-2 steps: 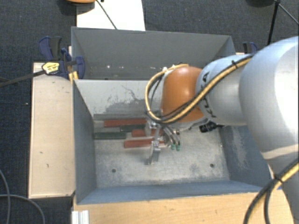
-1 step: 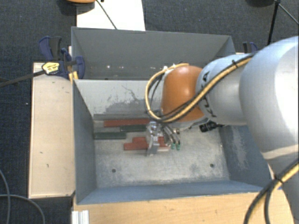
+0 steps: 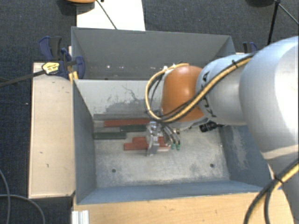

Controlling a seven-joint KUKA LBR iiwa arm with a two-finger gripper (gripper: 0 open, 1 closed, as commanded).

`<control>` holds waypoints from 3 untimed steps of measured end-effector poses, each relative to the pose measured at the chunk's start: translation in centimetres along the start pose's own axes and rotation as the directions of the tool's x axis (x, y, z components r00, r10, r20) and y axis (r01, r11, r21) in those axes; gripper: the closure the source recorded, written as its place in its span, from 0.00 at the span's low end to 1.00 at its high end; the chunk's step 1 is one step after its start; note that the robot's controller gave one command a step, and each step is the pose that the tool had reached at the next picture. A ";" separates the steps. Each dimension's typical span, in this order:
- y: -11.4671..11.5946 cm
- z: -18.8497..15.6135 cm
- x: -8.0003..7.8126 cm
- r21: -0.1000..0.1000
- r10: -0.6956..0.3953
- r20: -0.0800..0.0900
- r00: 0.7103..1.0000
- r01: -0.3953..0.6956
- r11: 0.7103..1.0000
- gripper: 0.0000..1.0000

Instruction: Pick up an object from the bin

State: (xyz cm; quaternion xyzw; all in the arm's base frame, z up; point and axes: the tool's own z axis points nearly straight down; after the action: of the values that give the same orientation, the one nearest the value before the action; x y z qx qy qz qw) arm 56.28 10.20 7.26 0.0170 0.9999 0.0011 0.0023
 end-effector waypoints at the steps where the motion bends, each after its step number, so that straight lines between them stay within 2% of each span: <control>1: -0.5 -1.3 1.5 0.001 -0.143 -0.007 0.990 0.143 0.990 1.00; 2: -1.6 -8.0 -1.1 0.001 -0.720 0.001 0.694 0.720 0.694 0.00; 3: -1.5 -7.8 -0.9 -0.002 -0.719 -0.002 0.695 0.719 0.695 0.00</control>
Offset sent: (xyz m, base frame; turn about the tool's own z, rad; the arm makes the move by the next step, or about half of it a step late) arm 0.0079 -0.0164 0.0773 -0.8062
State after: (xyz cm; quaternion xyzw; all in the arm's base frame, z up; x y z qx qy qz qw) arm 57.13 8.60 15.06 -0.3749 0.9271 0.0004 0.0011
